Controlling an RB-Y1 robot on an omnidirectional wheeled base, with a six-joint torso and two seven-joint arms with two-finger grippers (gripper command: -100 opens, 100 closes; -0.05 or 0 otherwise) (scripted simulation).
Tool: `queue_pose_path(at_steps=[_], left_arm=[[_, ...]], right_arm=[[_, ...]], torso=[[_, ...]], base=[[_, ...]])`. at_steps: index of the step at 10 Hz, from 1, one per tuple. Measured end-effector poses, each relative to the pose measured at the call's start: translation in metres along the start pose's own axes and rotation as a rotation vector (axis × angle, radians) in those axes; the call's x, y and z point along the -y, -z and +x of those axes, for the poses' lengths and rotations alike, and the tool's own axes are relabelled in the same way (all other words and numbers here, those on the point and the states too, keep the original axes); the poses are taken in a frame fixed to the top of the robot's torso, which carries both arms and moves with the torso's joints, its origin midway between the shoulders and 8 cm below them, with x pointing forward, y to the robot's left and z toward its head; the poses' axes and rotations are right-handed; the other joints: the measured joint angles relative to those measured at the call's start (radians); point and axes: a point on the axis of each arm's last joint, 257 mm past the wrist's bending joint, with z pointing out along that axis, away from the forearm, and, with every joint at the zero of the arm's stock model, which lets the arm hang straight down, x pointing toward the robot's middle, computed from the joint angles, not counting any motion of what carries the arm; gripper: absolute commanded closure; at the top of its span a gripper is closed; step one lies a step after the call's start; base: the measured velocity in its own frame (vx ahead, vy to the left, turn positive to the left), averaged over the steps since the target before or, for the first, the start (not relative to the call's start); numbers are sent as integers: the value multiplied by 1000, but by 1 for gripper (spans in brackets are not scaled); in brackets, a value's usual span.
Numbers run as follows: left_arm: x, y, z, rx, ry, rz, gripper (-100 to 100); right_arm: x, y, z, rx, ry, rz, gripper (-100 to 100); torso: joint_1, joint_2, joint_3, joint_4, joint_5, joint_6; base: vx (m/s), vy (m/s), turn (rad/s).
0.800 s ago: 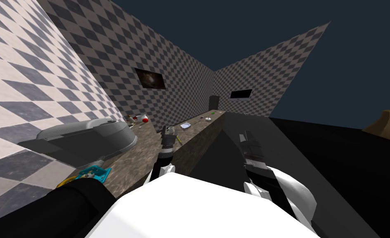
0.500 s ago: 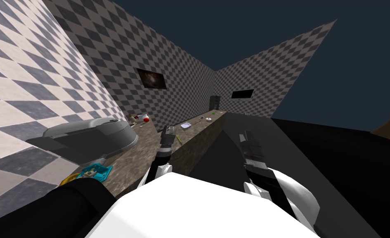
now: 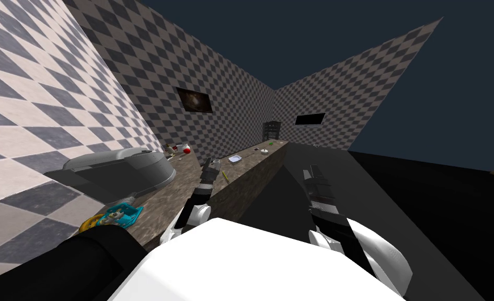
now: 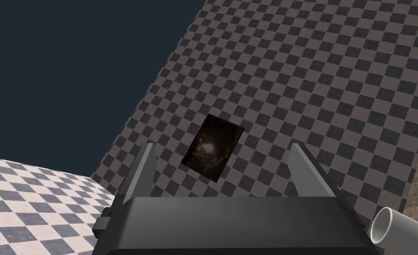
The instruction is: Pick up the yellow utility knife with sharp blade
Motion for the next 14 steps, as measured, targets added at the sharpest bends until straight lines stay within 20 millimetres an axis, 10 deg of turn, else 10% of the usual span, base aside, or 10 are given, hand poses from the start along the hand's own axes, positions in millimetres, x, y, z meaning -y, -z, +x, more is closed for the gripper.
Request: queue_pose_path(at_steps=[14], left_arm=[[-54,-16,-77,-59,-197,-329,-100]], right_arm=[[0,0,0,0,0,0,0]], torso=[[3,0,0,0,1,0]], base=[[29,-51,20]])
